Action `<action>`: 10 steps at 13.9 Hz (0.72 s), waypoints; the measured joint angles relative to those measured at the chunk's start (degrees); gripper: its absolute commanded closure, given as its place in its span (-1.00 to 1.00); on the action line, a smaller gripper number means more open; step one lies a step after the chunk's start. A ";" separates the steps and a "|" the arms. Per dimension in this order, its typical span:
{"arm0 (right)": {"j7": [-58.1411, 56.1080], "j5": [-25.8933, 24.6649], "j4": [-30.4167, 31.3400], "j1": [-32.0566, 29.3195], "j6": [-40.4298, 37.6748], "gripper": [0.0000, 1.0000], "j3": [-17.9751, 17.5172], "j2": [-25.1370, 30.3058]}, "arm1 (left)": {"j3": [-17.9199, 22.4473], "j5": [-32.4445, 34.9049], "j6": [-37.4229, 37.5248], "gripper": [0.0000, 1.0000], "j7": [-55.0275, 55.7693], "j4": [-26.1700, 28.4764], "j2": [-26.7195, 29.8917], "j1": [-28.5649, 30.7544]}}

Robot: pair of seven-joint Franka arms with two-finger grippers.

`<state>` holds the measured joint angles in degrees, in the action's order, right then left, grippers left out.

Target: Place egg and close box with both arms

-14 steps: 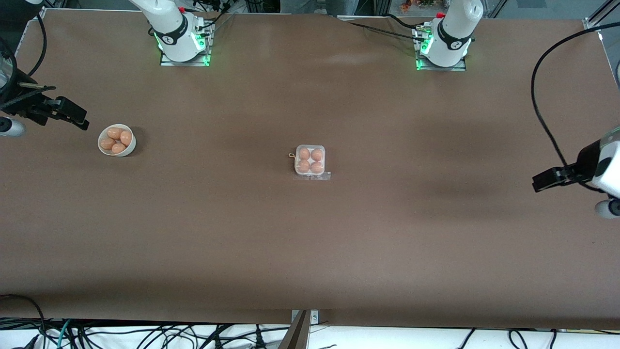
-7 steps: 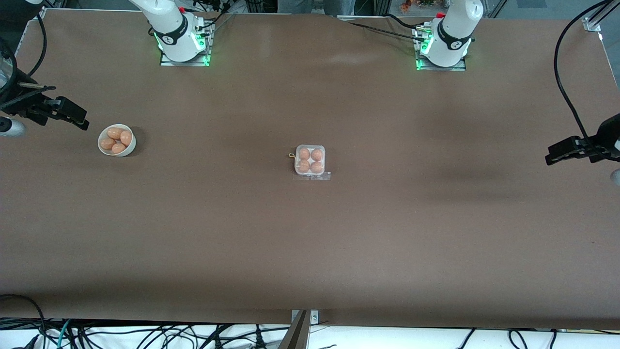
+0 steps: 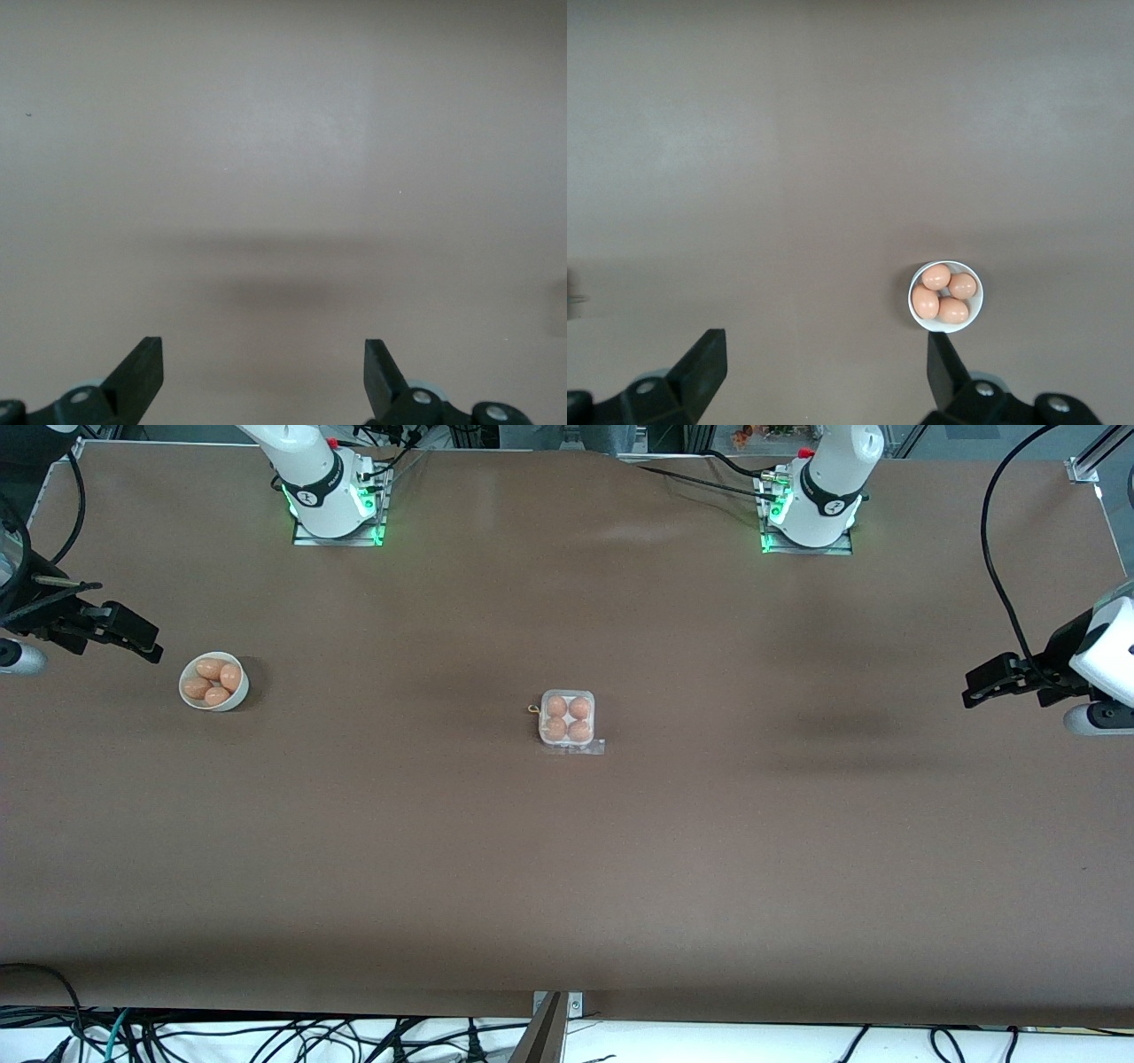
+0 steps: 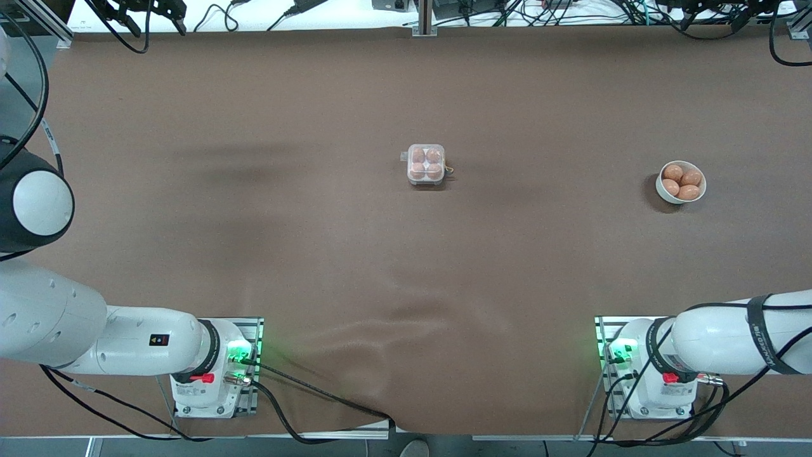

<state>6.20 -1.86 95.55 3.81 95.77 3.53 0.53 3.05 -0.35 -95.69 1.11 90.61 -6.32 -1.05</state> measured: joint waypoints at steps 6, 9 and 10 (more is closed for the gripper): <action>0.00 0.00 0.00 0.00 0.00 -1.00 0.00 0.00 | 0.01 0.00 -0.27 -1.00 -0.04 0.70 0.55 0.00; 0.00 0.00 0.00 0.00 0.00 -1.00 0.00 0.00 | 0.12 0.00 0.09 -1.00 -0.07 0.72 0.56 0.04; 0.00 0.00 0.00 0.00 0.00 -1.00 0.00 0.00 | 0.16 0.00 0.71 -1.00 -0.14 0.69 0.59 0.05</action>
<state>6.20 -1.86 95.55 3.80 95.77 3.53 0.53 3.21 -0.35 -94.98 0.97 91.30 -5.73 -1.00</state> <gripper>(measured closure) 0.000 0.000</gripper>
